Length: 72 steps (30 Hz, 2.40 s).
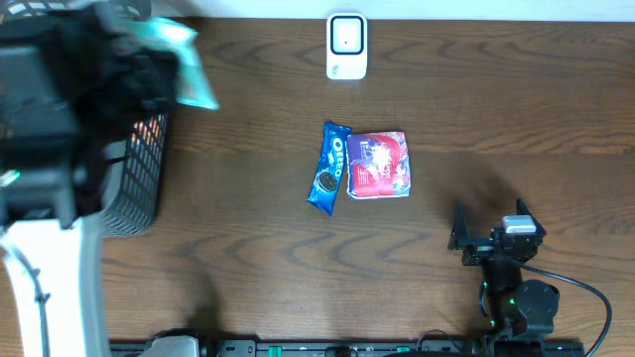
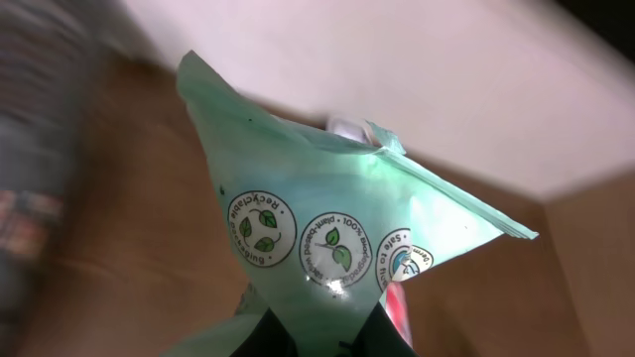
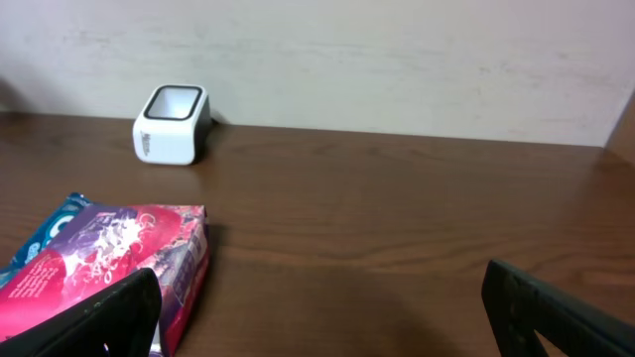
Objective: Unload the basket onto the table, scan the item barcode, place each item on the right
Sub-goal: 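Lift the green packet out and place it left of the Oreo packet, then move the left gripper back into the basket toward the orange tissue pack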
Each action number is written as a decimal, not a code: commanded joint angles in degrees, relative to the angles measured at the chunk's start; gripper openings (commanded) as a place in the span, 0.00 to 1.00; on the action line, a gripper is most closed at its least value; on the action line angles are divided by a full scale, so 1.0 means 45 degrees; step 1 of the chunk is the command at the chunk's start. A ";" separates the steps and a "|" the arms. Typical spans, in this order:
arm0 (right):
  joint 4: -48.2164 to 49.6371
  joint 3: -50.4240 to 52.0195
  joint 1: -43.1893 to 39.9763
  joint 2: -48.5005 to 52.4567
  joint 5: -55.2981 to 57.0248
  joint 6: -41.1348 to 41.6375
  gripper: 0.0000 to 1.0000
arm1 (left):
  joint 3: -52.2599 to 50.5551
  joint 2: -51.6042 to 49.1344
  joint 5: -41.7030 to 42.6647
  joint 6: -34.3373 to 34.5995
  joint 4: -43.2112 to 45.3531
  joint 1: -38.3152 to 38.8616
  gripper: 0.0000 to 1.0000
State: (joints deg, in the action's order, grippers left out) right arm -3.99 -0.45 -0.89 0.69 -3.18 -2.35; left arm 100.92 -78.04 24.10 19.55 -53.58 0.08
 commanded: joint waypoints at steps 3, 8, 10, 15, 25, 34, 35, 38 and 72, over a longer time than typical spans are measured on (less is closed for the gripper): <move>-0.0024 0.0029 0.0214 -0.0068 -0.0073 -0.0063 0.99 | -0.0903 -0.1836 -0.0665 0.0967 -0.0228 0.2137 0.07; -0.0024 0.0029 0.0214 -0.0068 -0.0073 -0.0063 0.99 | -0.1059 -0.3993 -0.2429 0.1739 -0.0505 0.3405 0.07; -0.0024 0.0029 0.0214 -0.0068 -0.0068 -0.0058 0.99 | -0.1059 -0.4765 -0.2759 0.1734 -0.0427 0.3716 0.07; -0.0024 0.0029 0.0214 -0.0068 -0.0073 -0.0063 0.99 | -0.1059 -0.6562 -0.3172 0.1855 -0.0364 0.4172 0.07; -0.0029 0.0029 0.0214 -0.0068 -0.0073 -0.0063 0.99 | -0.1059 -0.8597 -0.3172 0.2161 -0.0403 0.4731 0.55; -0.0024 0.0029 0.0214 -0.0068 -0.0068 -0.0063 0.99 | -0.0369 -0.7995 -0.3128 0.1695 -0.0656 0.4454 0.89; -0.0024 0.0029 0.0214 -0.0068 -0.0073 -0.0063 0.99 | -0.0155 -0.7757 -0.3128 0.1481 -0.0714 0.4352 0.89; -0.0024 0.0029 0.0214 -0.0068 -0.0068 -0.0063 0.99 | 0.0549 -0.6688 -0.3152 0.0811 -0.0792 0.3861 0.88; -0.0024 0.0029 0.0214 -0.0068 -0.0073 -0.0063 0.99 | 0.1758 -0.6067 -0.4541 -0.1433 0.0495 -0.5833 0.82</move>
State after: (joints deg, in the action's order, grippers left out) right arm -3.99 -0.45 -0.89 0.69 -3.18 -2.37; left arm 109.21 -102.48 3.07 16.88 -50.87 -25.82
